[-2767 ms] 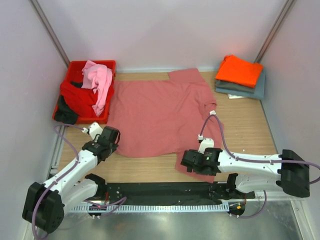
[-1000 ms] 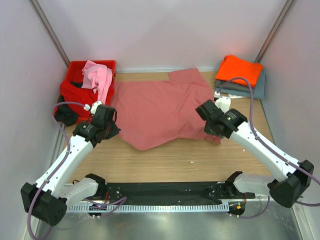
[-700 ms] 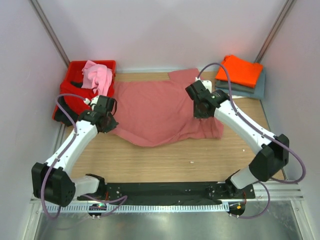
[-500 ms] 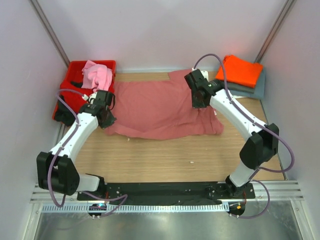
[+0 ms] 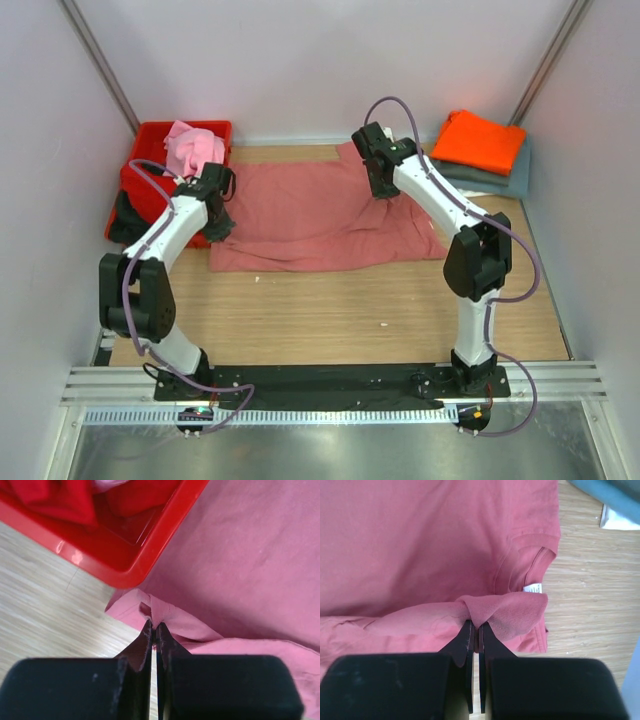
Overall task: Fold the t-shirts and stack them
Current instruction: Fold the tshirt
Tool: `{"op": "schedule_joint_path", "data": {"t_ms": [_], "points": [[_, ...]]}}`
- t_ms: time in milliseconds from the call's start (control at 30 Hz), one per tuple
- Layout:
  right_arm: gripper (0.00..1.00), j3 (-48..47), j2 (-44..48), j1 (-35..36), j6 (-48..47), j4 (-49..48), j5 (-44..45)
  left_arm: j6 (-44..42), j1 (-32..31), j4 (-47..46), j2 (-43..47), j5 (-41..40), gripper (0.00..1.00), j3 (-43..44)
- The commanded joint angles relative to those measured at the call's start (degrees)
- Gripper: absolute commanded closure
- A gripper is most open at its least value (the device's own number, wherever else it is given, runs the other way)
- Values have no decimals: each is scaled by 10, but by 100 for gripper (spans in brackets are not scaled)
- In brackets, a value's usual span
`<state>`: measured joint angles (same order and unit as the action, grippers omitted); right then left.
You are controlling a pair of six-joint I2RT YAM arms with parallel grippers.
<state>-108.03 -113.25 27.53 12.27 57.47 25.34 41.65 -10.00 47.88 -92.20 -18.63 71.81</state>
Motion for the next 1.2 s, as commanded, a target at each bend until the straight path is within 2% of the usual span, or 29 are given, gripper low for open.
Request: {"op": "schedule_joint_path", "data": {"t_ms": [0, 200, 567, 633, 667, 700, 733, 767, 800, 833, 900, 933, 967, 1033, 1067, 1100, 1133, 1167], "points": [[99, -53, -12, -9, -30, 4, 23, -12, 4, 0, -32, -7, 100, 33], [99, -109, -58, -26, -36, 26, 58, -15, 4, 7, -64, -20, 100, 62], [98, -159, -137, -42, -50, 17, 27, -19, 4, 31, -113, -36, 100, 112], [94, -171, -151, -47, -52, 13, 21, -17, 4, 37, -119, -39, 99, 119], [92, -173, -165, -48, -56, 0, 16, -16, 4, 41, -122, -40, 95, 122], [85, -170, -170, -48, -59, -11, 11, -14, 4, 43, -123, -39, 91, 126], [75, -169, -176, -52, -59, -22, 10, -14, 4, 45, -122, -36, 83, 128], [50, -172, -190, -55, -55, -27, 18, -14, 2, 46, -115, -33, 76, 129], [37, -187, -197, -56, -49, -23, 30, -14, 2, 48, -110, -30, 67, 130], [26, -193, -201, -59, -33, -10, 50, -15, -1, 49, -102, -32, 46, 130], [9, -184, -183, -61, -20, -3, 67, -17, -12, 55, -71, -40, 30, 127], [6, -170, -168, -62, -15, -11, 74, -18, -17, 57, -58, -45, 22, 125], [1, -152, -146, -62, -1, -17, 87, -19, -20, 60, -46, -47, 20, 122], [0, -72, -61, -63, 12, -36, 86, -17, -34, 65, -2, -53, 15, 100], [0, -38, -27, -66, 30, -62, 81, -16, -40, 62, 13, -53, 15, 86], [0, 35, 5, -70, 41, -75, 62, -13, -41, 52, 32, -46, 15, 55], [0, 73, 78, -75, 56, -104, 44, -7, -41, 43, 67, -37, 15, 34], [0, 114, 111, -85, 70, -120, 25, -2, -41, 29, 88, -17, 15, 9]]}}
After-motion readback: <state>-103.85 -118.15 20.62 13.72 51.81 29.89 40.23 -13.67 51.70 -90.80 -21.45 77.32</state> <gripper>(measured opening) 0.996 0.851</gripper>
